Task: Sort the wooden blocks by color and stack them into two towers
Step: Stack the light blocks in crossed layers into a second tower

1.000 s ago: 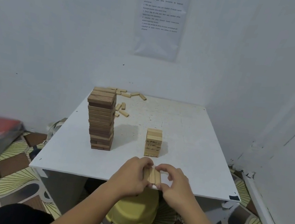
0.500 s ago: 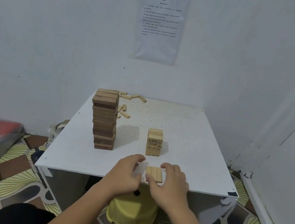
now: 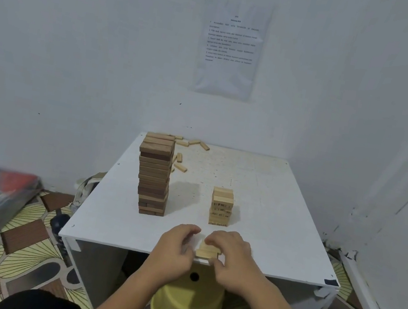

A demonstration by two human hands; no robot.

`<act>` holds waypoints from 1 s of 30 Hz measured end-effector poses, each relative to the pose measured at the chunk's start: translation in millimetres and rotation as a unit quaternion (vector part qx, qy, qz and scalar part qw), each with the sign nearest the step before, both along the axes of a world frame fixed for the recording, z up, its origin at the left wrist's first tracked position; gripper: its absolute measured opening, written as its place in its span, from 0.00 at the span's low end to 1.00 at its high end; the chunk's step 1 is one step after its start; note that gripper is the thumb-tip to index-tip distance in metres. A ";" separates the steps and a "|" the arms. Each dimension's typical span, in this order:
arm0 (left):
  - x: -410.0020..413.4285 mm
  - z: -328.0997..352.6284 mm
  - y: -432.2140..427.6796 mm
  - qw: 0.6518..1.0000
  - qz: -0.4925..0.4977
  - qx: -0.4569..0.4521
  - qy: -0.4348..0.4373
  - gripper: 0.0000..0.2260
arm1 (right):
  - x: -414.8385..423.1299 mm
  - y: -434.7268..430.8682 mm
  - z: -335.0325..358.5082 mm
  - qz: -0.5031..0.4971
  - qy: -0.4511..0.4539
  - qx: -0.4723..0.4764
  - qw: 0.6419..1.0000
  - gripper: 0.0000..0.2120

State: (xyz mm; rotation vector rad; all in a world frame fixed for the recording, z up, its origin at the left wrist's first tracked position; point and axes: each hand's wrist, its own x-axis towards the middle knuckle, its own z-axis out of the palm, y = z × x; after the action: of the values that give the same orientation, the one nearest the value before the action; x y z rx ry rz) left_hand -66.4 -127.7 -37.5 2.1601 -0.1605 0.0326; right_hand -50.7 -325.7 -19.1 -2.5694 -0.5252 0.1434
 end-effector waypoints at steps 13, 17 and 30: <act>-16.0 -23.0 -34.6 0.926 0.001 0.377 -0.032 0.46 | -37.2 14.5 -34.1 -0.139 -0.013 -0.153 0.978 0.46; -15.6 -21.6 -35.6 0.924 -0.002 0.381 -0.030 0.47 | -36.8 13.2 -35.1 -0.134 -0.011 -0.154 0.979 0.46; -4.7 -3.6 -19.1 0.946 -0.027 0.324 0.001 0.29 | -29.6 2.2 -24.6 -0.131 0.006 -0.088 0.987 0.45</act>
State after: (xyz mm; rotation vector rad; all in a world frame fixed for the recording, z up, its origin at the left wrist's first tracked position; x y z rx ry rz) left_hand -71.1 -146.8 -41.1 2.8120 -0.2561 -0.0627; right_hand -80.2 -323.5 -43.7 -2.7786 -0.1725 0.1176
